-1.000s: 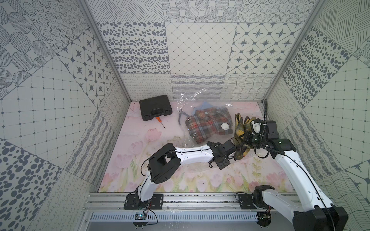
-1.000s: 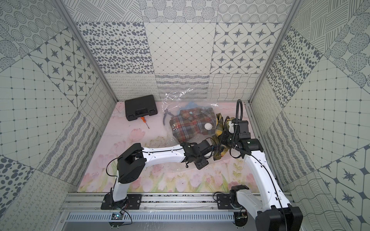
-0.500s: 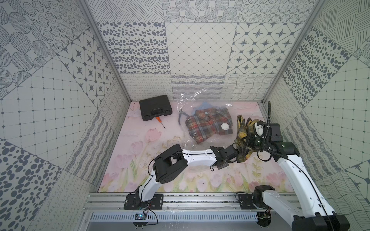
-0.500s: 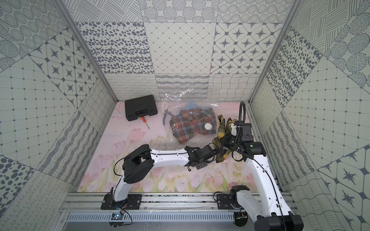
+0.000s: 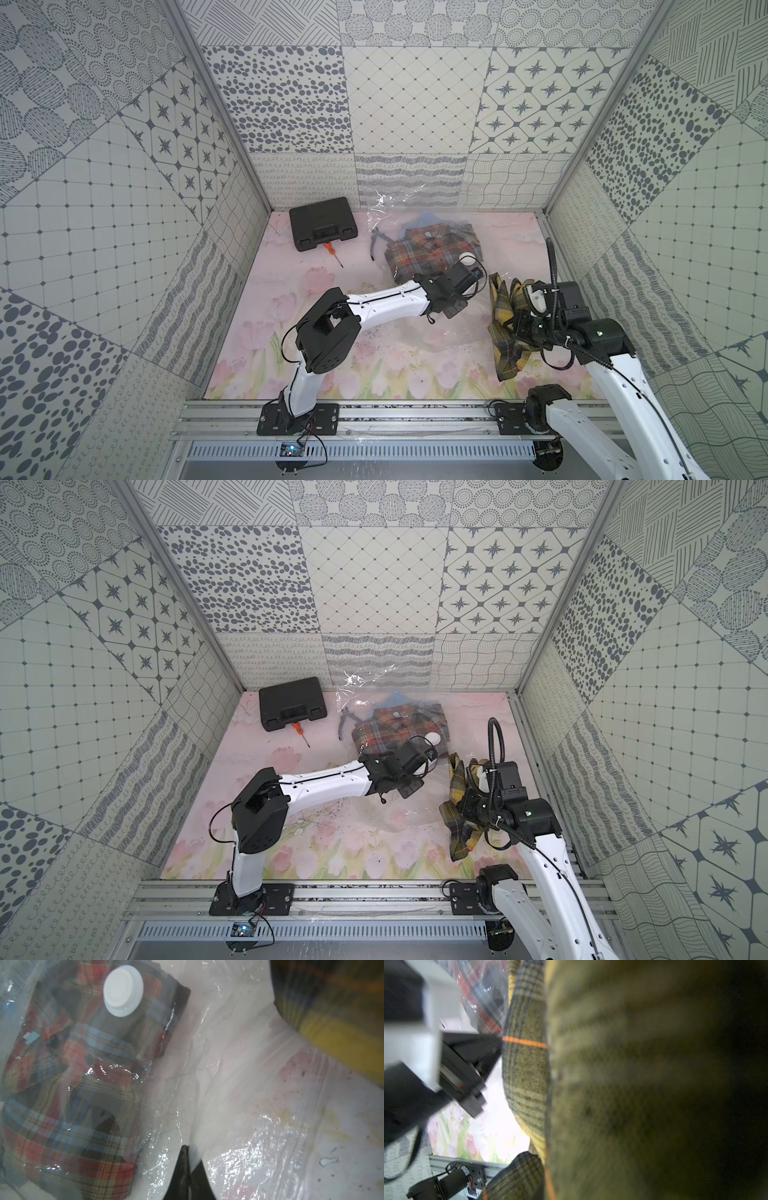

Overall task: Place the folded shirt into the vacuum bag
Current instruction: Open the vacuum bag at the center of the board, then place the shirt in the vacuum bag.

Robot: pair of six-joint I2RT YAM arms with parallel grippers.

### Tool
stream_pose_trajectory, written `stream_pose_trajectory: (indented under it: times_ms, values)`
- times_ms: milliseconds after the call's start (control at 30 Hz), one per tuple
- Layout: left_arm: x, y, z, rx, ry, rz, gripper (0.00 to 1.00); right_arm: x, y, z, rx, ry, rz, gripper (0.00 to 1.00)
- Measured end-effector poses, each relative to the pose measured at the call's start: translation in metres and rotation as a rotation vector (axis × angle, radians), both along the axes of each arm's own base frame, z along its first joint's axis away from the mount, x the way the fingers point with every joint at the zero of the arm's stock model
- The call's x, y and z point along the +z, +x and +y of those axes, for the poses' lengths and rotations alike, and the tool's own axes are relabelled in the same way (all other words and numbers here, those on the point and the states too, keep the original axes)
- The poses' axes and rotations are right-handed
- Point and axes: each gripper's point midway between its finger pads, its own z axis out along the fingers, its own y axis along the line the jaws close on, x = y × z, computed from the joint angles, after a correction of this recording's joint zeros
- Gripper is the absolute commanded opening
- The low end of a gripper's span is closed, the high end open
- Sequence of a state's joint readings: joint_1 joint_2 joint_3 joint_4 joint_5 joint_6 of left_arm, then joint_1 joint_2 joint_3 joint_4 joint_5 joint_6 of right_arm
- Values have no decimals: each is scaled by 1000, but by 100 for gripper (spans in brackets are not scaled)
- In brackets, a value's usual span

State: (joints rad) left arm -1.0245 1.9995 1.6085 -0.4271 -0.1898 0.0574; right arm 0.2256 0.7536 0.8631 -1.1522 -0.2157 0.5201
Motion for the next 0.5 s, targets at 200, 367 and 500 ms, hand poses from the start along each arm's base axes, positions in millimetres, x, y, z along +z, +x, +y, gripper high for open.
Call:
stream_pose_trajectory:
  times_ms: [200,367,500]
  values:
    - [31,34,-3,74,-116,86,0,9,-28,65,369,28,-69,0]
    - [39,50,4,133,-194,186,0,2,-47,108,607,12,-69,0]
    - [44,45,3,134,-237,256,0,-20,-28,108,591,-104,-40,0]
